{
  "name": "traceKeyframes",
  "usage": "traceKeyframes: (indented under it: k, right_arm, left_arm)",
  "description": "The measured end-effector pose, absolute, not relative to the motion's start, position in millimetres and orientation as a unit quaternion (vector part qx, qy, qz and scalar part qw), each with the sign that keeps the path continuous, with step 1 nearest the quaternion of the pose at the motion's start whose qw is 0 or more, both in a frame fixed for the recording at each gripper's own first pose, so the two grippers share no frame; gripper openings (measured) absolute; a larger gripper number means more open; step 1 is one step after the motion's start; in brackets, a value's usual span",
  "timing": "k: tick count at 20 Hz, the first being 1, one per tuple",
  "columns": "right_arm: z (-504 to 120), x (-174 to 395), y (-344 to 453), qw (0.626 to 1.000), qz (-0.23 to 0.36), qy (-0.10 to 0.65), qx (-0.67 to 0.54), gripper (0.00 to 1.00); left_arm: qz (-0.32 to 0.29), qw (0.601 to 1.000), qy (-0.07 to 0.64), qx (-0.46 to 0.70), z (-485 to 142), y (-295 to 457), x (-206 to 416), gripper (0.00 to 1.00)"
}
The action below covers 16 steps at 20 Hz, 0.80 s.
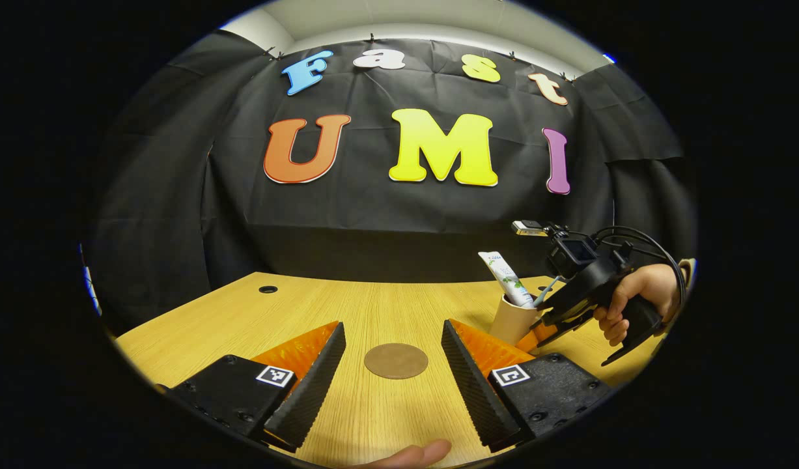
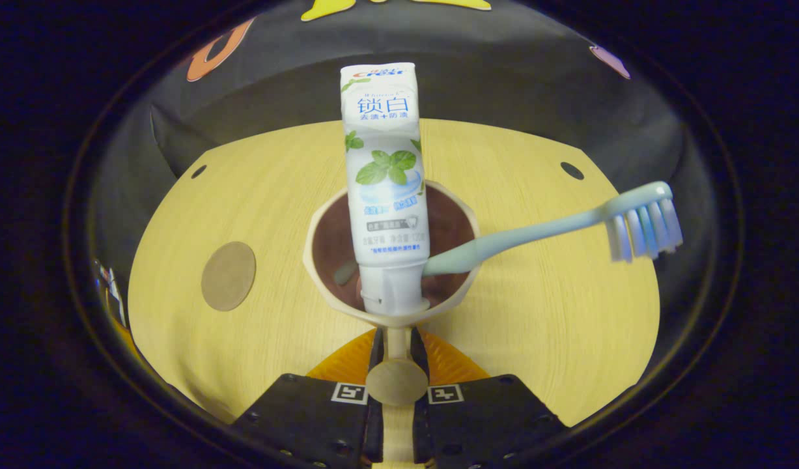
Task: Put the toothbrush and toothpaste on the desktop into the cup, then pick up the cup and place it on the coaster on the desktop.
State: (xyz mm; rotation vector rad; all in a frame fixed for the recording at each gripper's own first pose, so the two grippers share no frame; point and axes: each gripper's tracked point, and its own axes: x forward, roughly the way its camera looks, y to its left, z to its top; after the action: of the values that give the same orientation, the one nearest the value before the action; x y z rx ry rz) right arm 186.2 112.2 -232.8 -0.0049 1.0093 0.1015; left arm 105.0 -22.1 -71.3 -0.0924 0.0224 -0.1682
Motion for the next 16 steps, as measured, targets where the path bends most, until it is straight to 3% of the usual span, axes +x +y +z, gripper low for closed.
traceKeyframes:
  k: [8, 16]
  right_arm:
    - [-240.9, 206.7, 113.5, 0.916, 0.091, 0.389, -0.028, 0.16]
    - [-243.1, 210.3, 113.3, 0.913, 0.193, 0.359, -0.026, 0.16]
  left_arm:
    - [-0.071, 0.997, 0.001, -0.036, -64.3, -9.5, 96.7, 0.95]
    - [-0.017, 0.999, -0.018, -0.026, -62.2, 45.0, 80.1, 0.94]
